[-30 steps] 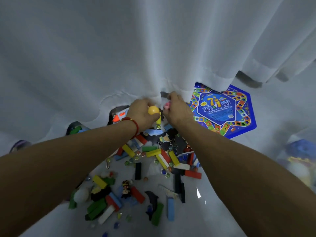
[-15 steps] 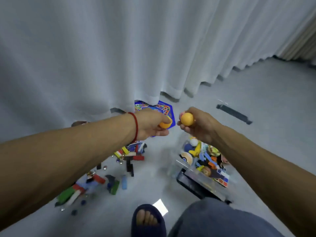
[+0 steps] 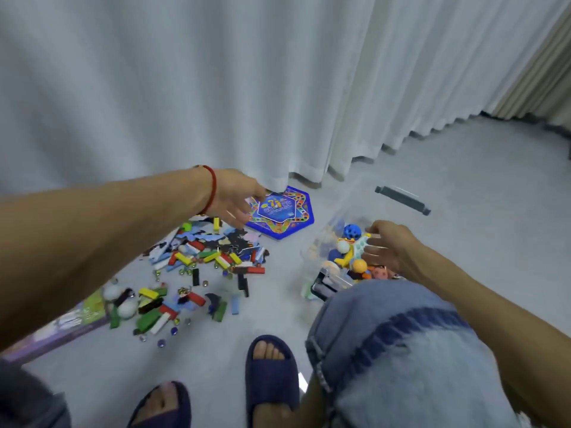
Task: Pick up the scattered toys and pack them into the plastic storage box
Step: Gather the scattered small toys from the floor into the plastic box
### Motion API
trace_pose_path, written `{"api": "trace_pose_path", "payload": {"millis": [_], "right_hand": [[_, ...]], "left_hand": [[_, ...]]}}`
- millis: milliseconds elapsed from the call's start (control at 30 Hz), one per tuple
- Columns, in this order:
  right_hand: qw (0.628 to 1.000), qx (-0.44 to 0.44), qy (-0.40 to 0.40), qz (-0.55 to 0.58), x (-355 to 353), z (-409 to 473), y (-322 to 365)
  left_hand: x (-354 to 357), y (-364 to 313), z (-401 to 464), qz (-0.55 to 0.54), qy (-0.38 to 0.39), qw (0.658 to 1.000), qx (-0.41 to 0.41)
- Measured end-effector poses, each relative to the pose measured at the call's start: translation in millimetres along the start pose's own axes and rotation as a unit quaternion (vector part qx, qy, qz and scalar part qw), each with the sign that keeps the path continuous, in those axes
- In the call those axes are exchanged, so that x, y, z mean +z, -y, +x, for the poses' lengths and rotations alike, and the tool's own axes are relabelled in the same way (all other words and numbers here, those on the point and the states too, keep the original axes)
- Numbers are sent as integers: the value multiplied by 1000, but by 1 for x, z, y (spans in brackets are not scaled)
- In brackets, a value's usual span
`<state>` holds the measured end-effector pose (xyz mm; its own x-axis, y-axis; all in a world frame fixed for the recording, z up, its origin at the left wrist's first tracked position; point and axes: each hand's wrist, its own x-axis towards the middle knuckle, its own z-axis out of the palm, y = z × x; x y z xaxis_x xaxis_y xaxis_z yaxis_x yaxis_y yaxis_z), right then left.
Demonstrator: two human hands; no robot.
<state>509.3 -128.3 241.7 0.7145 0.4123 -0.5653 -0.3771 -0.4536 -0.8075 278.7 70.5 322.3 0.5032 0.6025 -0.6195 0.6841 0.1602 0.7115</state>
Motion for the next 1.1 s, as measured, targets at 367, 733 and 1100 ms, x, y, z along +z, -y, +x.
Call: {"api": "trace_pose_path", "payload": {"millis": [367,733,1100], "right_hand": [[859,-140,321,-374,180,-41,-31],[603,-280,356,-656,297,-4,-177],[730,-364,182,-549,306,32,-248]], "left_hand": [[-109,215,-45,-14,-157,980,-125],[-17,373,27,69,-230,962,-126],[34,401,77,46,-359,932,-27]]}}
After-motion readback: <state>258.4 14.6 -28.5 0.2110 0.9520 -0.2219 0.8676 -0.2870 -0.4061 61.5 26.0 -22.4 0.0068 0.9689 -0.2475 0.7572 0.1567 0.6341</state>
